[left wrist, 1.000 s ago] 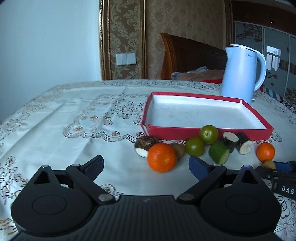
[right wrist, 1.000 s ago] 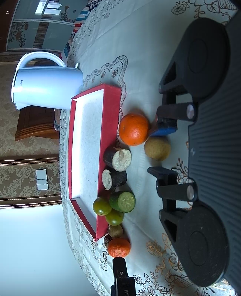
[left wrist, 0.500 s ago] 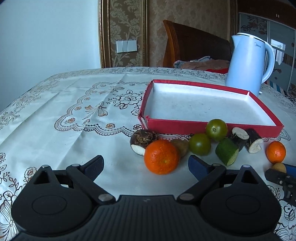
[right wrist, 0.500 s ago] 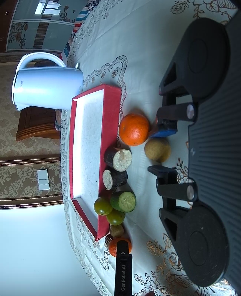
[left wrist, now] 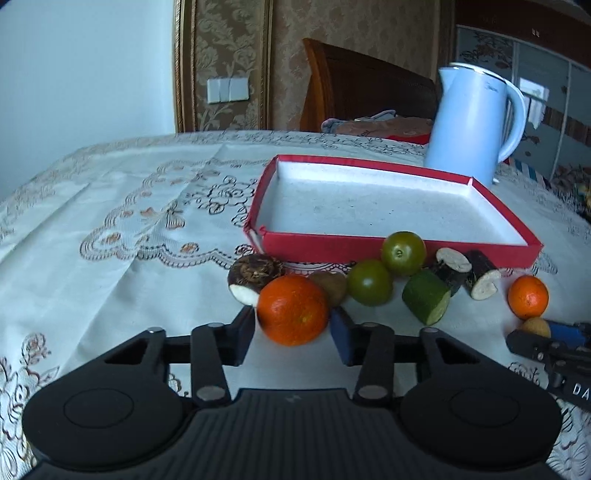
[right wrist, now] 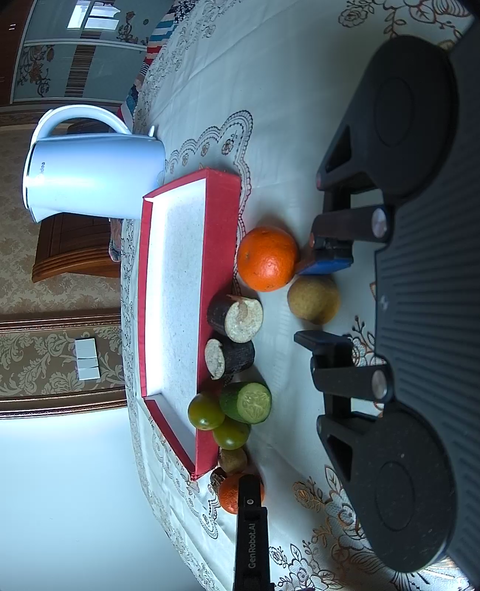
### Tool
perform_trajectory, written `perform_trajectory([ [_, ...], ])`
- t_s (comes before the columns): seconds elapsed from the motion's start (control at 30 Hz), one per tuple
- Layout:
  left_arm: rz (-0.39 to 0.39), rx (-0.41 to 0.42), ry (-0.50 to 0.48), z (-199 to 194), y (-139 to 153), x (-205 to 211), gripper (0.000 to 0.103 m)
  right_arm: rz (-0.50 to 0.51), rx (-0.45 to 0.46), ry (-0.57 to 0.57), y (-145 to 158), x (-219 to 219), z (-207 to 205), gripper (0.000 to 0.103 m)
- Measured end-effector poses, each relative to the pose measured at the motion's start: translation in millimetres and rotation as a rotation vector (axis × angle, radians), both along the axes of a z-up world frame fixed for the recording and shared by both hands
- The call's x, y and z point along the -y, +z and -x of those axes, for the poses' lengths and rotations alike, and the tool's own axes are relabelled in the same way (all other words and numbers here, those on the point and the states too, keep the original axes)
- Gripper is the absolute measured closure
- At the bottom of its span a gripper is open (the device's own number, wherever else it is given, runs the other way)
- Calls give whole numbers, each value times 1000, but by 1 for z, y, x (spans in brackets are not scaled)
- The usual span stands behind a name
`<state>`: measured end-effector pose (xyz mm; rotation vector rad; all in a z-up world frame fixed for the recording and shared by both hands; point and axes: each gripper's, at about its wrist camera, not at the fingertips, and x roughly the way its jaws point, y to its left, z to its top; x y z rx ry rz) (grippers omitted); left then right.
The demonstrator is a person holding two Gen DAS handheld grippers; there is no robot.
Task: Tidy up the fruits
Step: 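Grasp the small tan round fruit with the right gripper while the left gripper grasps the large orange, then carry the tan fruit and the orange over the red tray with both grippers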
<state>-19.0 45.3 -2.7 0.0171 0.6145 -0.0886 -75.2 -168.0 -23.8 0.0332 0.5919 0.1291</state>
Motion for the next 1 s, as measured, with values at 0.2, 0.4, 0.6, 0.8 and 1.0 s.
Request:
perform_trajectory([
  [0.2,-8,2,2,-2,-2,1,61,1,1,1,0,0,0,72],
  [0.4,-7,-1,-4,1,0,1,61,8,18,13,2,-1,4,77],
  [0.6,20,3,1,7,6,-3,61,4,33,27,5,1,7,77],
  [0.8,27,23,-32,12,20,5,61,6,73,27,15,3,14,77],
  [1.0,9,61,-66,7,38,23,61,33,143,-6,36,10,13,77],
])
